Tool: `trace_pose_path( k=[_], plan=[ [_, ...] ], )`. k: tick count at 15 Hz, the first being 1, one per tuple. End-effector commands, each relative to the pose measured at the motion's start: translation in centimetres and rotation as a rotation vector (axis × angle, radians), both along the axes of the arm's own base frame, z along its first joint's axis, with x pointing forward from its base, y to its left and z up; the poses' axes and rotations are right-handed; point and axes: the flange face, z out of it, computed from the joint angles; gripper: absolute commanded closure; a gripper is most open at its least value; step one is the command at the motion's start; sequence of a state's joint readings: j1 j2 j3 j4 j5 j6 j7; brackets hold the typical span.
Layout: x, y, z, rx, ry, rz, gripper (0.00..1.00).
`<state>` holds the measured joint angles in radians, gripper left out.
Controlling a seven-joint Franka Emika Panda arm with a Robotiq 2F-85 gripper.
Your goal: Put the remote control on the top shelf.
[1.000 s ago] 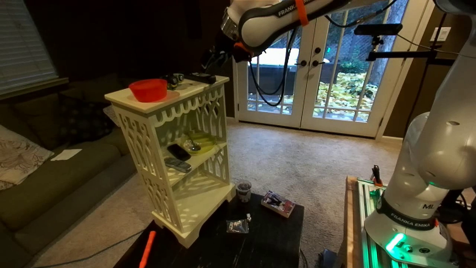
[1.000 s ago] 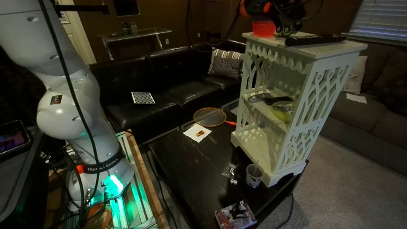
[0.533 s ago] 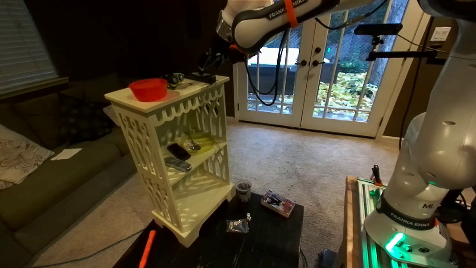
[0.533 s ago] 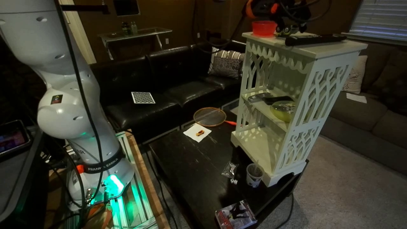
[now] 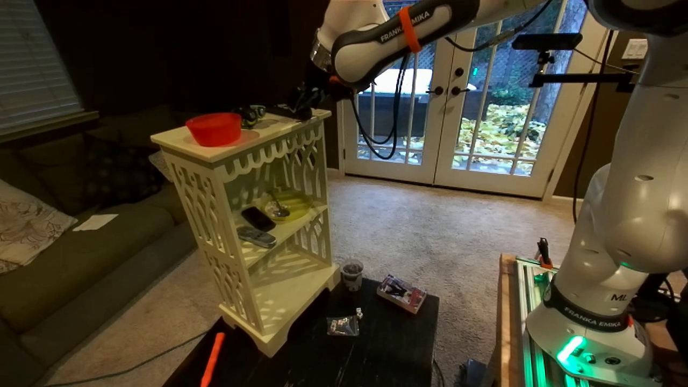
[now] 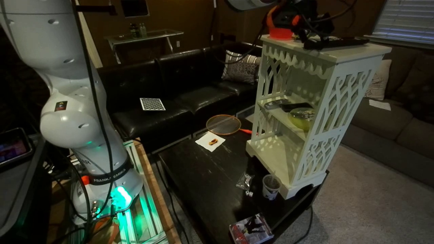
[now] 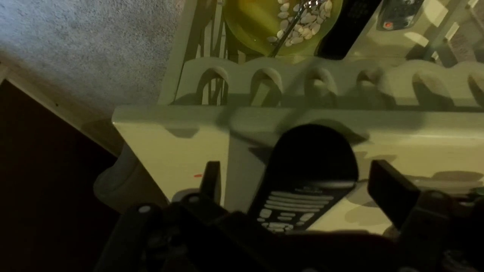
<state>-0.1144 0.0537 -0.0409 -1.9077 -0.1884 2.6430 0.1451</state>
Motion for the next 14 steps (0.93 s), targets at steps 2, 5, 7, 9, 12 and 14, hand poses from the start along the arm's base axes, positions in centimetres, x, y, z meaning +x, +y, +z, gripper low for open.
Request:
trace_pose_path(
  k=[2, 5, 7, 9, 12, 14],
  plan=[
    [1.3, 0.2, -1.3, 0.020, 0.008, -0.018, 0.00],
    [1.4, 0.3, -1.1, 0.040, -0.002, -0.035, 0.29],
    [1.2, 0.0, -0.5, 0.051, -0.005, -0.064, 0.38],
    [0.9, -0.3, 0.5, 0.069, -0.012, -0.084, 0.54],
    [0.8, -0.9, 0.8, 0.074, -0.008, -0.114, 0.69],
    [0.6, -1.0, 1.0, 0.079, -0.008, -0.123, 0.69]
  ],
)
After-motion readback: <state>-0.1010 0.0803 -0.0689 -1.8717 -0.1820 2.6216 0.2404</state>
